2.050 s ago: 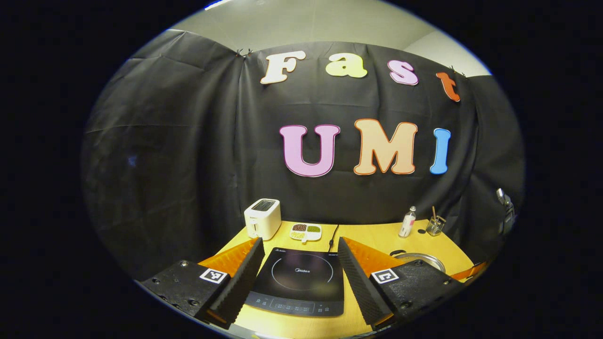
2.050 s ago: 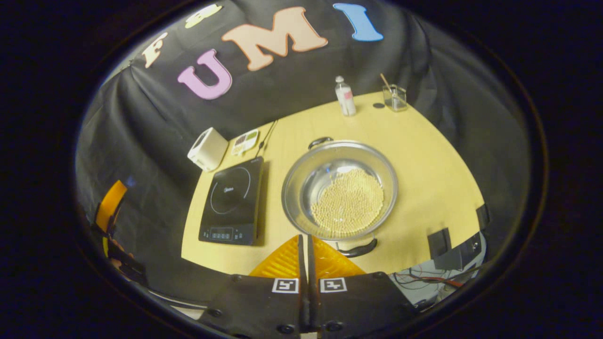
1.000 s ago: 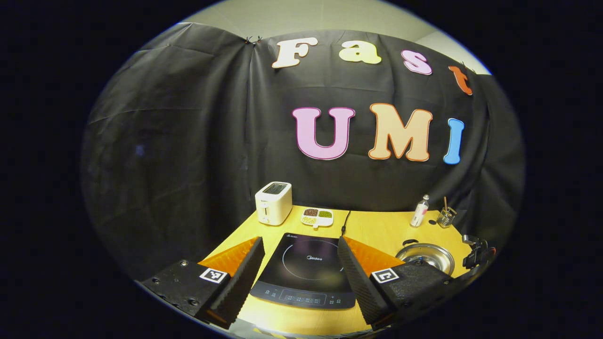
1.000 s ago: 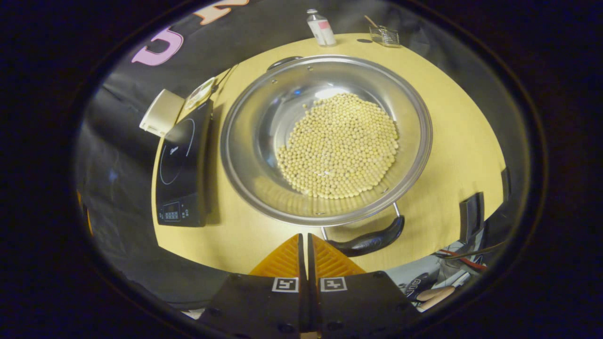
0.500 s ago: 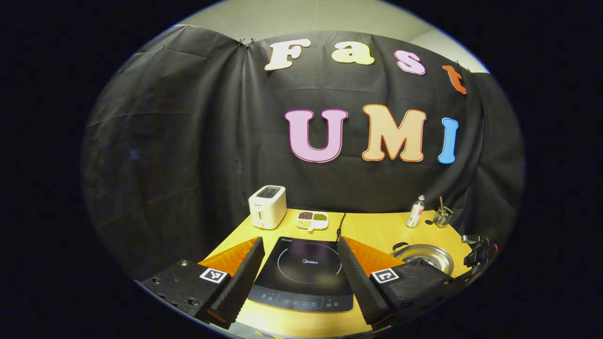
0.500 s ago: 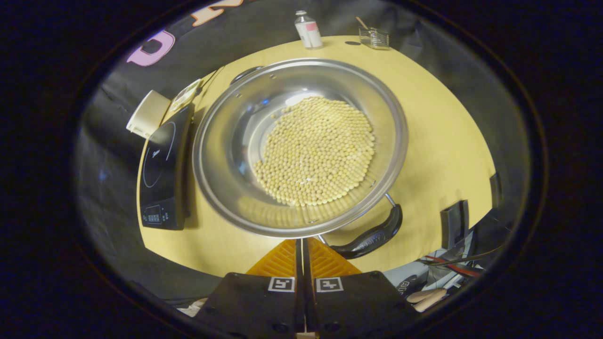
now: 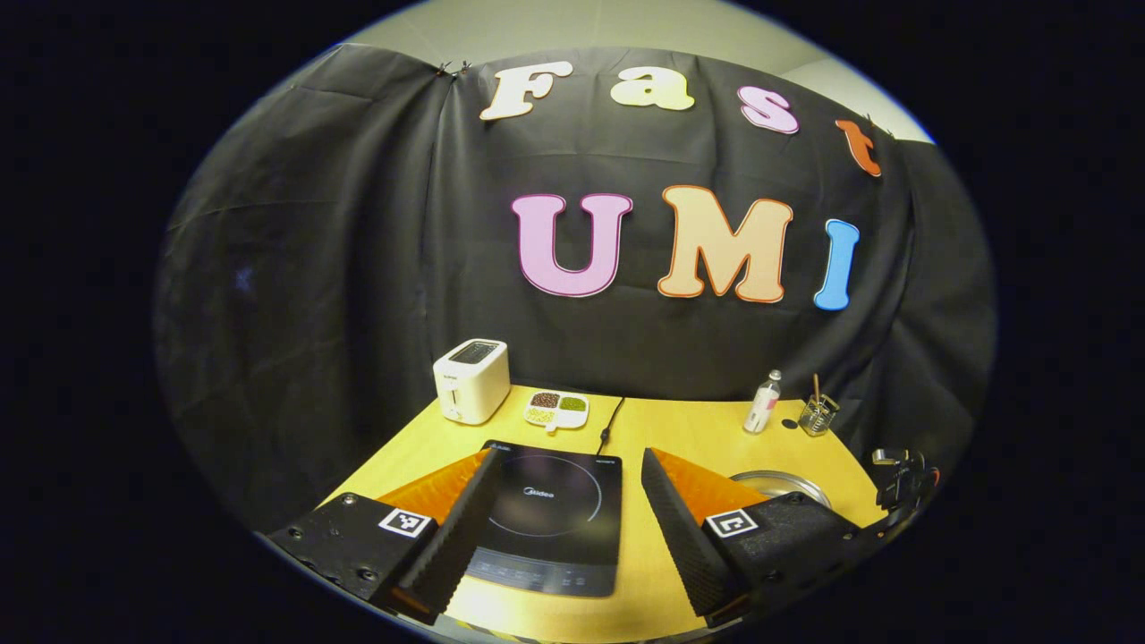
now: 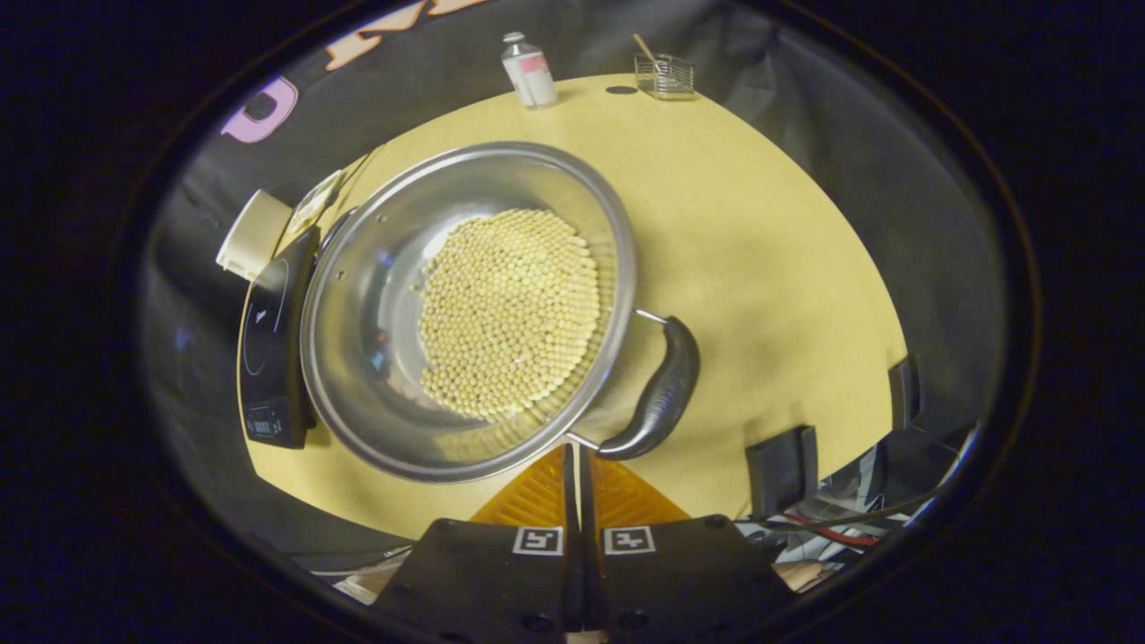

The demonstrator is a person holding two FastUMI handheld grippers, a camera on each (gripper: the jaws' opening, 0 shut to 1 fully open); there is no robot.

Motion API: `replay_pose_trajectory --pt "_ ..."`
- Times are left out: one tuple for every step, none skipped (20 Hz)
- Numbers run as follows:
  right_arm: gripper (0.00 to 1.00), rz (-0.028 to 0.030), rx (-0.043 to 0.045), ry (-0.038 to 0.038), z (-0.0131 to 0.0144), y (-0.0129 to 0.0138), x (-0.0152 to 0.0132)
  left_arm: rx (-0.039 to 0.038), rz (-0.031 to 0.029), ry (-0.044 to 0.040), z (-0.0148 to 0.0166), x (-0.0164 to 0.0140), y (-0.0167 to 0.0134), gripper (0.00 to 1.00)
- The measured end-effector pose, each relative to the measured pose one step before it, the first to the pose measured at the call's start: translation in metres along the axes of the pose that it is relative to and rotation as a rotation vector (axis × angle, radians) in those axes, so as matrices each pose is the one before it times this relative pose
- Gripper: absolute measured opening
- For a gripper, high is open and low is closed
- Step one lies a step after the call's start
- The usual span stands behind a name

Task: First push the handle of the pot to place it horizontally, then grasp the pot with both hands and set it on the induction cooktop.

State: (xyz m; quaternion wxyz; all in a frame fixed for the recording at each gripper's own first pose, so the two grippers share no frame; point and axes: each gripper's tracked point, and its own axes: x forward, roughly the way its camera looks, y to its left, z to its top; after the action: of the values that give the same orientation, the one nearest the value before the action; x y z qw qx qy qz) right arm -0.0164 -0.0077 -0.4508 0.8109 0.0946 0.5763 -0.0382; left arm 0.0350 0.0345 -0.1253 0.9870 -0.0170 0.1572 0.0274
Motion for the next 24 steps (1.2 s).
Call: replay_pose_trajectory --pt "0.0 0.0205 -0.00475 0.0149 0.00219 -0.00322 0.00055 -0.0146 0.01498 0.0034 0.00068 0.0003 -0.00764 0.96" --pt "0.02 0.01865 -0.00738 0.01756 0.00362 -0.00377 0.00086 -0.01582 0.01421 0.0045 0.00006 -0.00048 -0.00826 0.96" --pt "0.02 0.01654 -0.00977 0.01252 0.00272 -0.00219 0.00105 -0.01616 0.00953 0.00272 -0.00124 -0.00093 -0.00889 0.96" --pt "0.0 0.01419 -0.01549 0.01072 0.00431 -0.00209 0.00104 -0.01396 0.01119 0.0017 -0.00072 -0.00104 -0.00733 0.96" --pt "0.0 0.0084 -0.01696 0.00811 0.00387 -0.00279 0.00079 -0.01034 0.01616 0.00361 -0.00241 0.00013 -0.00581 0.96" --pt "0.02 0.00542 -0.01092 -0.00175 0.00595 -0.00389 0.00027 -0.00788 0.02208 0.00207 -0.00113 -0.00081 -0.00348 0.96" --pt "0.02 0.0033 -0.01053 -0.00389 0.00464 -0.00457 0.00002 -0.00756 0.01914 0.00068 -0.00235 -0.00108 -0.00374 0.96" --pt "0.02 0.00577 -0.00548 -0.00481 0.00831 -0.00332 0.0012 -0.00643 0.01662 0.00384 -0.00212 -0.00124 -0.00316 0.96" --pt "0.02 0.00768 0.00036 -0.00438 0.00728 -0.00259 0.00167 -0.00675 0.01889 0.00547 -0.00427 -0.00071 -0.002 0.96" --pt "0.02 0.00569 0.00095 -0.00038 0.00535 -0.00285 0.00097 -0.00772 0.01722 0.00558 -0.00215 -0.00052 -0.00141 0.96" --pt "0.02 0.00948 0.00185 0.00162 0.00429 -0.00302 0.00123 -0.00934 0.01853 0.00407 -0.0037 -0.00048 -0.00215 0.96" --pt "0.02 0.01101 0.00365 0.00227 0.00517 -0.00228 0.00091 -0.00719 0.01515 0.00269 -0.00133 -0.00175 -0.00078 0.96" --pt "0.02 0.01201 0.00141 0.00398 0.00383 -0.00089 0.00062 -0.00536 0.01781 0.00174 -0.0022 0.00025 0.00039 0.96" --pt "0.02 0.01112 -0.00065 0.00606 0.00418 -0.00075 0.00124 -0.00046 0.0171 0.0017 -0.00177 -0.0005 0.00014 0.96" --pt "0.02 0.0088 -0.00243 0.00436 0.00319 -0.00199 0.0008 0.00322 0.01787 0.00157 -0.00254 -0.00077 0.00066 0.96" --pt "0.02 0.0055 -0.00553 0.00058 0.00421 -0.00224 0.00092 0.00515 0.01708 0.00366 -0.00194 -0.00141 0.00198 0.96" --pt "0.02 0.00261 -0.00434 -0.00126 0.00378 -0.00125 0.00126 0.00372 0.01353 0.00262 -0.00142 -0.00045 0.00157 0.96" --pt "0.02 0.00155 0.00025 -0.00186 0.00412 -0.00164 0.00017 0.00235 0.00999 0.00278 -0.00103 -0.00026 0.00004 0.96" --pt "0.02 0.00454 -0.00022 -0.00072 0.00265 0.00016 0.00006 0.00261 0.00961 0.00441 -0.00052 0.00118 -0.00014 0.96" --pt "0.02 0.00897 0.00345 -0.00021 0.00268 0.00096 0.00163 0.0024 0.00822 0.00472 -0.00022 0.0008 0.00064 0.96" --pt "0.02 0.00594 0.00326 0.00163 0.00275 0.00033 -0.00047 0.00252 0.00633 0.00714 -0.00203 0.0015 0.0004 0.92" --pt "0.02 0.008 0.00308 -0.00179 0.0036 -0.00005 0.00078 0.00349 0.00948 0.00599 -0.00021 0.00125 0.00138 0.96" --pt "0.0 0.00674 0.00347 -0.00149 0.00124 -0.00053 0.00016 0.00482 0.00659 0.00218 0.00053 0.00184 0.00086 0.96" --pt "0.03 0.00465 0.00062 -0.004 0.00246 -0.00033 0.00014 0.00567 0.00626 0.00059 0.0011 0.00084 0.00111 0.96"
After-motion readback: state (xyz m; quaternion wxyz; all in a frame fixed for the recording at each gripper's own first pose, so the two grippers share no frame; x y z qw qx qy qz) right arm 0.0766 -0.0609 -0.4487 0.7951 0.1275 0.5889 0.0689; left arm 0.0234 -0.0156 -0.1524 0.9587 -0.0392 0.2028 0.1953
